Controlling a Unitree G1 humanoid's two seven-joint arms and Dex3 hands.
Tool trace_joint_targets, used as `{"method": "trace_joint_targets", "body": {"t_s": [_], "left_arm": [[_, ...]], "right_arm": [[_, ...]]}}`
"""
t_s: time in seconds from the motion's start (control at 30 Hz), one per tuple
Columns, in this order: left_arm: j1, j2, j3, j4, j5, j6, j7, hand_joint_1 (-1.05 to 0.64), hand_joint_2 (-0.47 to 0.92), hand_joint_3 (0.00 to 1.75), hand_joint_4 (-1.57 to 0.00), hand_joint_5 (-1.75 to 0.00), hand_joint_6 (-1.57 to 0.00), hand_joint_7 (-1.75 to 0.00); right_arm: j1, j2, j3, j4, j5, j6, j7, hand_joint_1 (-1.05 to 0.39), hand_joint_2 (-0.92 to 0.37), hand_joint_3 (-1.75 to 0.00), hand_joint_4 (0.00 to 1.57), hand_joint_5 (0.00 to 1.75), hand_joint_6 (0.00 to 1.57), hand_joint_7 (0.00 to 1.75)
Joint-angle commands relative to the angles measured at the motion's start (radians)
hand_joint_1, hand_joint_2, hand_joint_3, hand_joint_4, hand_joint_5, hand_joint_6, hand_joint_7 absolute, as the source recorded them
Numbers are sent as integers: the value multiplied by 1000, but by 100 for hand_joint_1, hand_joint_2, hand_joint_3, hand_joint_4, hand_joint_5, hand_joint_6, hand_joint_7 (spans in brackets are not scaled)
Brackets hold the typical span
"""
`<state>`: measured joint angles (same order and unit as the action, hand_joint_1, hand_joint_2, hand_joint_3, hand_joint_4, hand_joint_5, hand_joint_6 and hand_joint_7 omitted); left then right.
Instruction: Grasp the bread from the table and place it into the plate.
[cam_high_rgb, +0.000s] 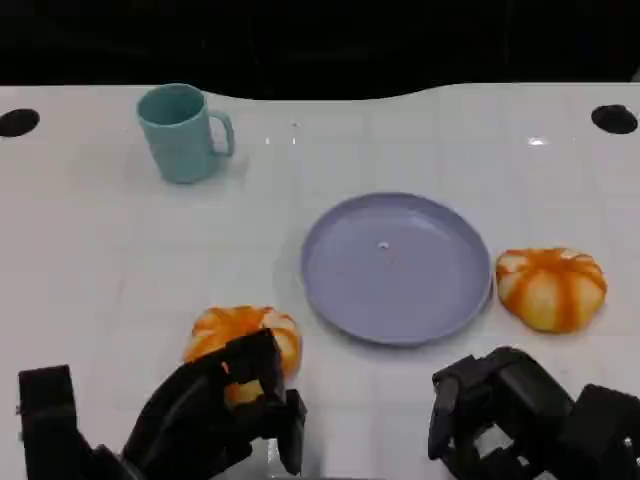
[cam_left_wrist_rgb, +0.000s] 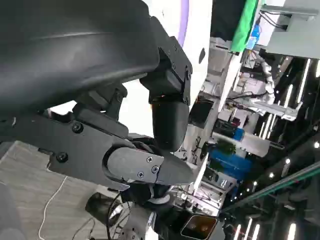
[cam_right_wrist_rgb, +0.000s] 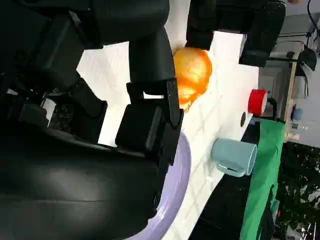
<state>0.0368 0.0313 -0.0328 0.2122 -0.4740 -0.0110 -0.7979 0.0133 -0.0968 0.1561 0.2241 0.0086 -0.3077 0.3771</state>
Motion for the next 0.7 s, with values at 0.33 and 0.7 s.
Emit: {"method": "trace_joint_targets", "body": {"t_s": [0.33,0.7], "left_arm": [[4,15,12,-22,4,11,9,-65,92,17,-81,-175,-58,-175],[4,8,18,-30,20,-22,28,-66,92,21,-80,-175,-57,-173]], "right_arm": [[7,-9,-2,3,8,-23,5,-105,-17,-134,154,131,157,109],[-5,-7,-1,9,4,-14,2,-105,-12,-139,155,132,157,110]]}}
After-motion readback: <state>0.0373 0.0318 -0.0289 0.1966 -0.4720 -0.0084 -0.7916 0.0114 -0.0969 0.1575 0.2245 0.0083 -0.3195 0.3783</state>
